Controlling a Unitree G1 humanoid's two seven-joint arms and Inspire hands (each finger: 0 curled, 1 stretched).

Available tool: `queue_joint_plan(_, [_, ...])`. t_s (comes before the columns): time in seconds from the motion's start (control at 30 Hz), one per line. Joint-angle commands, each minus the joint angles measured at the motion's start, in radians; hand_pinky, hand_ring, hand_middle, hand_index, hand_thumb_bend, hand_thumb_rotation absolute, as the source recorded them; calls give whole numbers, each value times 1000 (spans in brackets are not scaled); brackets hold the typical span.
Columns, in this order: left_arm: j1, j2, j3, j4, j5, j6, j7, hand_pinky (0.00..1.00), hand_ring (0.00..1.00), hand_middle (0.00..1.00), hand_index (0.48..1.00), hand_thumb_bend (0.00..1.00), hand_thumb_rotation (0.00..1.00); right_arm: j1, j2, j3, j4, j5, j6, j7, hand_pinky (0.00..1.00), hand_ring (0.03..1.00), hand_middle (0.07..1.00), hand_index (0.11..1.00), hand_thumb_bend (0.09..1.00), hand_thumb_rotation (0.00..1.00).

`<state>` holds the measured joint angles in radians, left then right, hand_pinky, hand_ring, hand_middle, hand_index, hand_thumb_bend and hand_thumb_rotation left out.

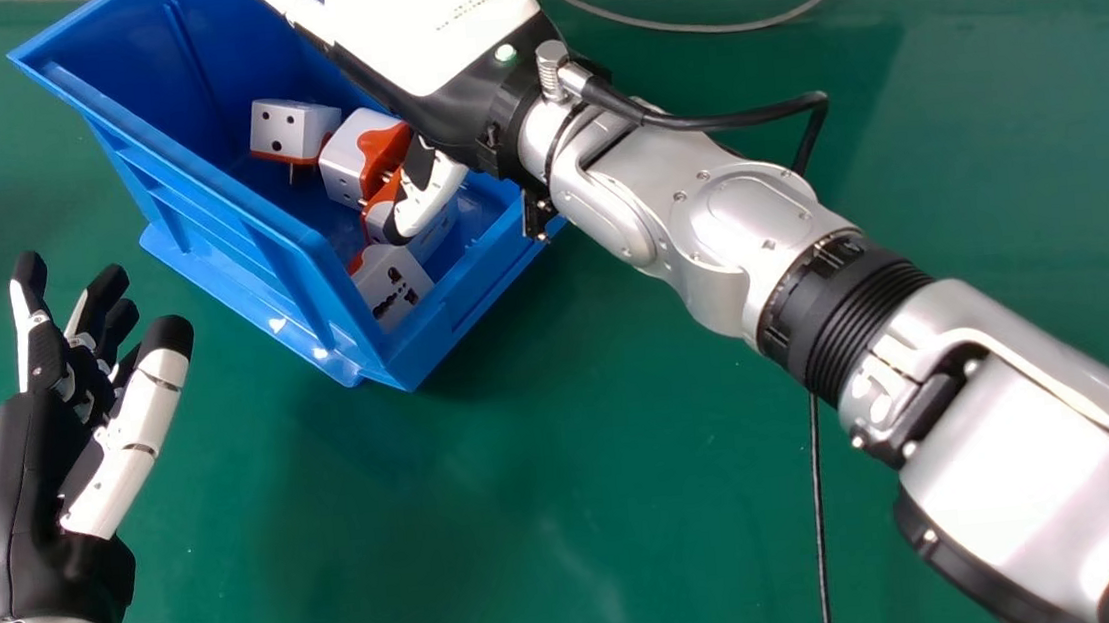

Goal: Pick all objects and put in blue box

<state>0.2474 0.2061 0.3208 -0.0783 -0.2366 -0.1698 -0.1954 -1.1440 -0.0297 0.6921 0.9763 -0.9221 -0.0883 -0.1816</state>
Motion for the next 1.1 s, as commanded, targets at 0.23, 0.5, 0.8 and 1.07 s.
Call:
queue_joint_plan(0.23, [-10,1,7,-7,-4,-12,2,932,956,951,930,477,440,278,-141,-85,-494,17,35,-15,927,1000,1000,1000,712,259])
queue_joint_plan(0.5, [-12,12,19,17,-9,-23,-15,933,956,950,930,482,443,661,-276,-190,-1005,19,16,-19,965,1000,1000,1000,644,264])
queue_joint_plan(0.8, [-26,26,30,48,-1,-26,-36,940,960,956,937,491,458,1070,-274,-372,-1366,148,-81,-114,986,1000,1000,1000,569,291])
queue_joint_plan(1.07, [-24,25,33,42,-7,-23,-40,962,972,969,953,475,464,1272,-214,-459,-1297,487,-236,-83,956,1000,1000,1000,440,602])
